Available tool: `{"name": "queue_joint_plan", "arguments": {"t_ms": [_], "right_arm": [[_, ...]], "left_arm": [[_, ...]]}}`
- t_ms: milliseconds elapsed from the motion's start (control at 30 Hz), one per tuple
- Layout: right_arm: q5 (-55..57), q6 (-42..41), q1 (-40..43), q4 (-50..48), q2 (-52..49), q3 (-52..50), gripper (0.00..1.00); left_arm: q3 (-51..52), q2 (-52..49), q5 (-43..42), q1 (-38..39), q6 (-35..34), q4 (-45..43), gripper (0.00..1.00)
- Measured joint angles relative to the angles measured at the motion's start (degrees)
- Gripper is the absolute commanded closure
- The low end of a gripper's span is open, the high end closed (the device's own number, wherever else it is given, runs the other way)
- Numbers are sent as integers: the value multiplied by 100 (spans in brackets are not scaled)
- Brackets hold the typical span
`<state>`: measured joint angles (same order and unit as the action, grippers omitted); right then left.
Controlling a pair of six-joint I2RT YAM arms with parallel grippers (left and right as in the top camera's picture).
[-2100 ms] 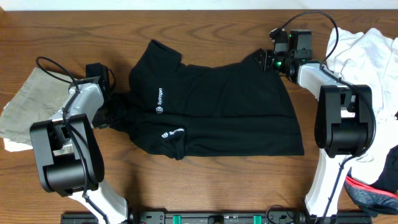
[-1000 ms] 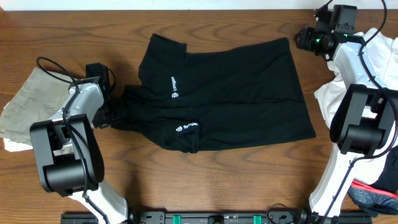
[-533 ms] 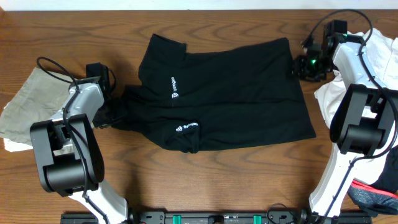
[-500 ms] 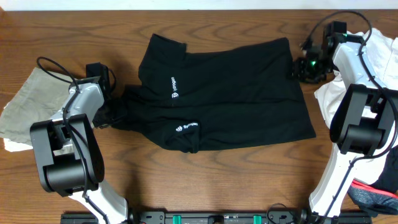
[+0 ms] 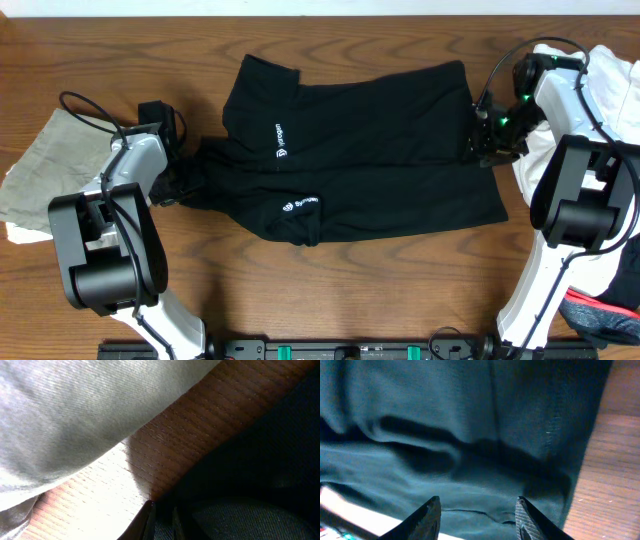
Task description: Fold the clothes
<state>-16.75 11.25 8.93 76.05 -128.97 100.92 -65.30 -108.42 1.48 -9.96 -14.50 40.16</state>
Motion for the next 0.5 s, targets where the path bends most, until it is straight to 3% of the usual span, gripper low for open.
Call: {"name": "queue_joint_plan", "arguments": {"t_ms": [267, 500], "right_arm": [[133, 17, 0, -935, 127, -629, 56], [133, 26, 0, -885, 175, -704, 60]], "left_arm": [[0, 0, 0, 0, 0, 0, 85], [-4, 11, -225, 0, 149, 4, 83]]}}
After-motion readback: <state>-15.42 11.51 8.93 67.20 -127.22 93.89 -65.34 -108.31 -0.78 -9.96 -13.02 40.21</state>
